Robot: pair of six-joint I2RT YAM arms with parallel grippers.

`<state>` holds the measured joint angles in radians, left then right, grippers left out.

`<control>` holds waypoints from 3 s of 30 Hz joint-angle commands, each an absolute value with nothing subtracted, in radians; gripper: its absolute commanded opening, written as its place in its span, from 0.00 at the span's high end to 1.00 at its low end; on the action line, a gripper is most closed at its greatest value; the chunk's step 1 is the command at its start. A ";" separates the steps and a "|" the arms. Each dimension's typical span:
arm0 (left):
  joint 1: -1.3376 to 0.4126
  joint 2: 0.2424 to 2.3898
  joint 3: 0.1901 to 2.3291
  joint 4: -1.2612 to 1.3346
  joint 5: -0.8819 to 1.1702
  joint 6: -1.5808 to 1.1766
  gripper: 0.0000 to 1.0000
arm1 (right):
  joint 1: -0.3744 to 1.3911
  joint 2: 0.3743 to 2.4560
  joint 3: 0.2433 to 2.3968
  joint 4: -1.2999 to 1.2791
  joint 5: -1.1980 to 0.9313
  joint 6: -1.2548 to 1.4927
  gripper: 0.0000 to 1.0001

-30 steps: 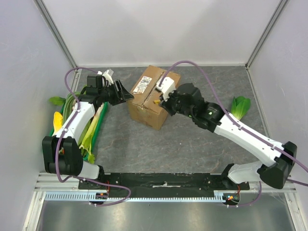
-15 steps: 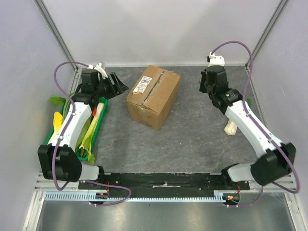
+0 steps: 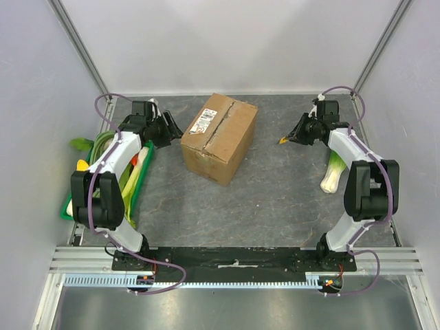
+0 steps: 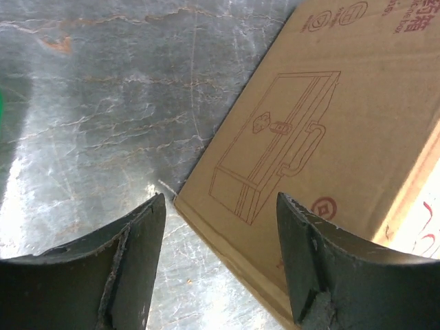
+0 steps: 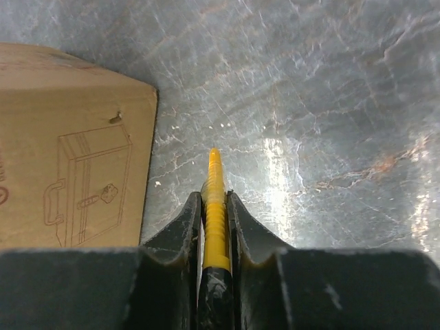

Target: Unpack the express box

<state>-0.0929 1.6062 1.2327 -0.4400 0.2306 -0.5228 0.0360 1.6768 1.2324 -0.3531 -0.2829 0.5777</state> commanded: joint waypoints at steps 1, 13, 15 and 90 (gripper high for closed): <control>-0.091 1.693 1.324 -0.436 0.371 -0.531 0.30 | 0.006 1.741 1.223 -0.325 -0.476 0.702 0.76; -0.092 1.755 1.351 -0.446 0.518 -0.543 0.31 | -0.063 1.668 1.209 -0.408 -0.120 0.715 0.11; -0.094 1.746 1.332 -0.439 0.544 -0.546 0.31 | -0.061 1.640 1.227 -0.442 -0.049 0.700 0.09; -0.233 1.525 1.132 -0.494 0.344 -0.515 0.39 | 0.827 1.993 2.036 -0.951 0.972 0.440 0.26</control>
<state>-0.2417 1.4990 1.1419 -0.3992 0.5323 -0.5537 0.8345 2.0460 1.9793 -0.9005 0.8417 0.4698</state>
